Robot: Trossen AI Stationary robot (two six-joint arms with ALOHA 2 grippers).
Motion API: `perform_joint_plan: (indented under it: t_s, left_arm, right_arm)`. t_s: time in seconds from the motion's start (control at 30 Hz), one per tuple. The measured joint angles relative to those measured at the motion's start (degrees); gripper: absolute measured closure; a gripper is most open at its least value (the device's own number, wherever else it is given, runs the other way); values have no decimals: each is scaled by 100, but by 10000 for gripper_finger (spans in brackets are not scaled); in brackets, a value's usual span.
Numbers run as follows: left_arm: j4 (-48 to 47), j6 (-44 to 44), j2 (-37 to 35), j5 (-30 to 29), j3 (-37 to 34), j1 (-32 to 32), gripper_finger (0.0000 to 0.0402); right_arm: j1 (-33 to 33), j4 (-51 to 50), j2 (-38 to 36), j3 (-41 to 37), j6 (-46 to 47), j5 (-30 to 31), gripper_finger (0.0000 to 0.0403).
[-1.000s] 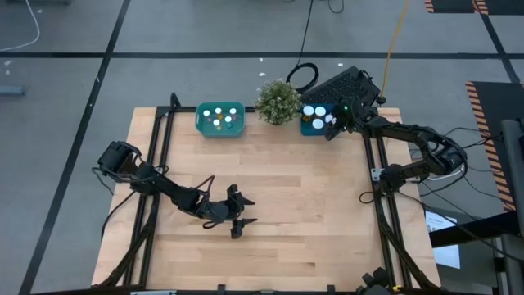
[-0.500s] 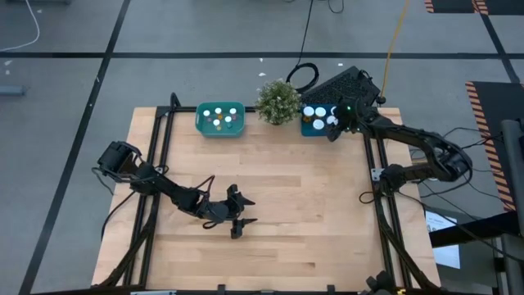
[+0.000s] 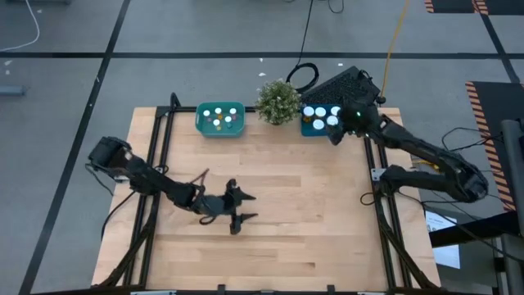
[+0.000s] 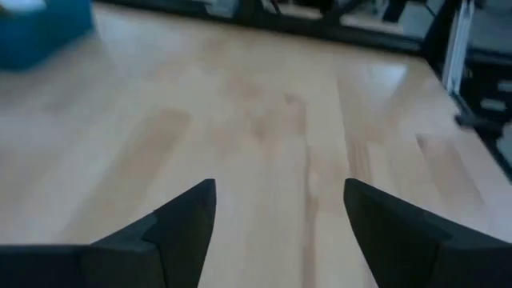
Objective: Pick and place medicine bottles into bin by pill shape (circle, oval)
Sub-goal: Return to Home Position
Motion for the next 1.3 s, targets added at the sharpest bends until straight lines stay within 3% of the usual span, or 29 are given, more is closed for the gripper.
perform_joint_plan:
  t_s: [0.3, 0.47, 0.6, 0.8, 1.03, 1.13, 1.3]
  left_arm:
    - [-1571, 908, -2084, -44, 6, 414, 196]
    - [-2126, 1227, -2888, -62, 6, 653, 239]
    - [-2337, 1536, -3351, -274, 6, 791, 265]
    - [-2900, 1675, -3692, -510, 6, 939, 287]
    - [-3337, 1854, -3614, -568, 2, 963, 289]
    - [-3218, 1417, -3563, -582, 1, 999, 291]
    - [-3210, 1466, -3552, -561, 1, 942, 321]
  right_arm:
    - [1777, -553, -1851, 0, 190, -7, 169]
    - [2754, -544, -2426, 0, 279, 49, 212]
    - [3459, -609, -2634, 0, 242, 442, 254]
    - [4292, -414, -2858, -392, -35, 650, 314]
    - [4662, 545, -3059, -1351, -476, 600, 370]
    - [4669, 908, -3130, -1699, -712, 222, 387]
    - [4669, 1445, -3232, -2218, -695, -157, 401]
